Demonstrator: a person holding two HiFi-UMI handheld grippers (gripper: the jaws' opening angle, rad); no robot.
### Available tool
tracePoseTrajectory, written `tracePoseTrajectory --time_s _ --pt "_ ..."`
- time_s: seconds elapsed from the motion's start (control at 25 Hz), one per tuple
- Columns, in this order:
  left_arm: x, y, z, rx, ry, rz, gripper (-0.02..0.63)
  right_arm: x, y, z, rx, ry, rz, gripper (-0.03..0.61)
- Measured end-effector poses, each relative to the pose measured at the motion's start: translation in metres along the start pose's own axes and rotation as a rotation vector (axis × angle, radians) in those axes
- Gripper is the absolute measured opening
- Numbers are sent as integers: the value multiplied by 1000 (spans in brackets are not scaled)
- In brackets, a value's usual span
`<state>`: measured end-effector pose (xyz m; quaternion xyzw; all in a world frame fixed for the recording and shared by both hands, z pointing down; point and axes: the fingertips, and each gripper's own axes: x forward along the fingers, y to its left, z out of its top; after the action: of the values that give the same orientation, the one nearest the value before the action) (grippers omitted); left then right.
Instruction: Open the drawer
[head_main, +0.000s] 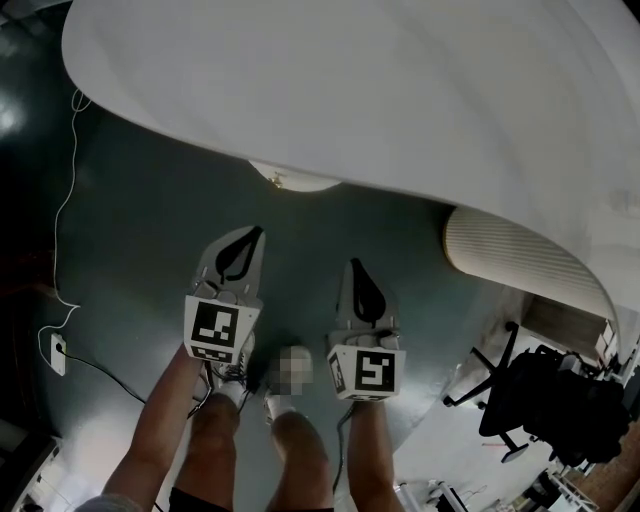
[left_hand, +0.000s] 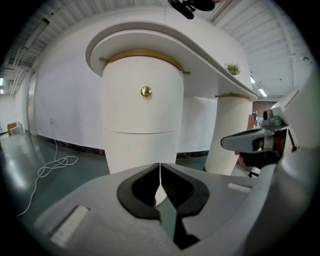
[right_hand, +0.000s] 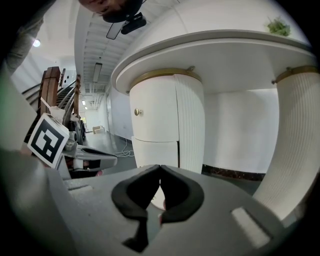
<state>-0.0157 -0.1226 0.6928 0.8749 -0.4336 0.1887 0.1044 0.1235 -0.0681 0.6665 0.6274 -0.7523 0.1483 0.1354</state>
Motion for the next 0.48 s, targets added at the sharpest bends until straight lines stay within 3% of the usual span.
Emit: tracePoseTrajectory --time_s 0.2,0.48 --pt "30 9 -11 -26 41 -1 26 4 1 3 -3 -5 -1 3" --pt "73 15 -23 -42 97 3 163 6 -4 4 -9 0 -7 3"
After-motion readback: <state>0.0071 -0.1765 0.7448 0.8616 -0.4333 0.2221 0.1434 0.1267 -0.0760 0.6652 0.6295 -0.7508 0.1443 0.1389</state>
